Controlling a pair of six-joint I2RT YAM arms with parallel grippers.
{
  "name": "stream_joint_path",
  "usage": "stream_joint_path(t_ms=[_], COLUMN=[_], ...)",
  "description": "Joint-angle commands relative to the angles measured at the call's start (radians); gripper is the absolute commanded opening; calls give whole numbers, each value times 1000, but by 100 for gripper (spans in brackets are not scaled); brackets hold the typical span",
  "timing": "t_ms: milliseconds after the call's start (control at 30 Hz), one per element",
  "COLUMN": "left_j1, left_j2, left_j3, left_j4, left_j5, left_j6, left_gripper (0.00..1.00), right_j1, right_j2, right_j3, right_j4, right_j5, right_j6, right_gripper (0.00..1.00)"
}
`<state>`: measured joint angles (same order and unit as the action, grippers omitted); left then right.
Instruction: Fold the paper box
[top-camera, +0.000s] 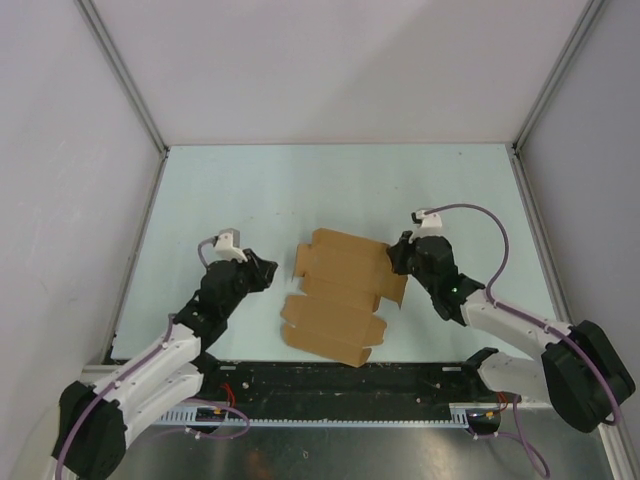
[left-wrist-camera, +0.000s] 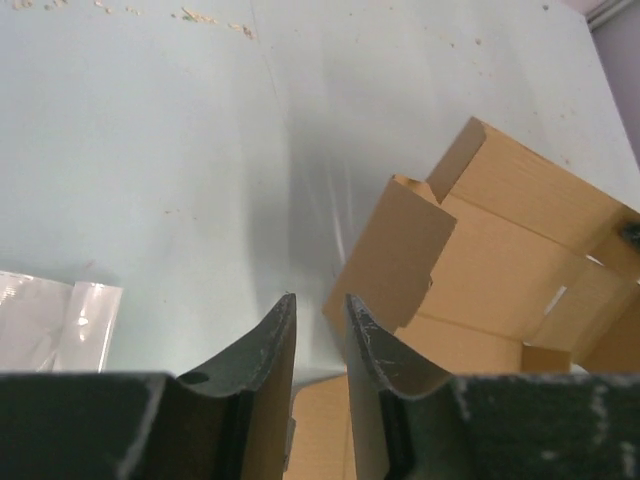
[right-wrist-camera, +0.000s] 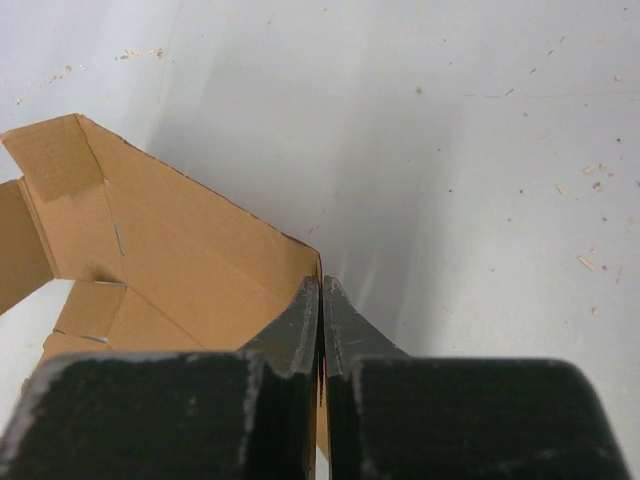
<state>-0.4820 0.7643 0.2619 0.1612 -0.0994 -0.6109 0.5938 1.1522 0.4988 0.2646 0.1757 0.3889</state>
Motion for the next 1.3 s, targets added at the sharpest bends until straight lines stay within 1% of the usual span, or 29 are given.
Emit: stream_joint_path(t_ms=[0,100,167,333,367,500,667,800,1033,1167,1267], left_j1=[0,2,3,22,26,37,39,39,40,39,40], left_j2=[93,168,202,308,326,401,480,500,489,510,518], left_j3=[-10,-4,-1,8,14,39,42,39,19,20,22], left_j4=[135,195,241,365,383,445,518,560,583,594,595], left_j5=[-33,-25,4,92,160,285,381,449,484,504,510], left_j6=[51,77,94,134,135,148,158,157,161,172,181], left_gripper=[29,28,26,26,26,28,30,30,30,33,38], right_j1=[3,6,12,24,26,29,31,31,31,32,32], right_j2=[-69,-100,-123,-149,-151,-152,-155,-149,-141,-137,-135], right_j3=[-42,-71,-86,-115,-117,-123,-124,-123,-123,-123,-123], right_j4=[91,116,137,150,150,150,151,151,150,150,148], right_j5=[18,12,7,-4,-8,-24,-38,-45,-50,-58,-62], right_j6=[-59,-71,-81,-102,-107,-113,-116,-117,-114,-113,-113], right_gripper=[0,0,0,0,0,0,0,0,0,0,0])
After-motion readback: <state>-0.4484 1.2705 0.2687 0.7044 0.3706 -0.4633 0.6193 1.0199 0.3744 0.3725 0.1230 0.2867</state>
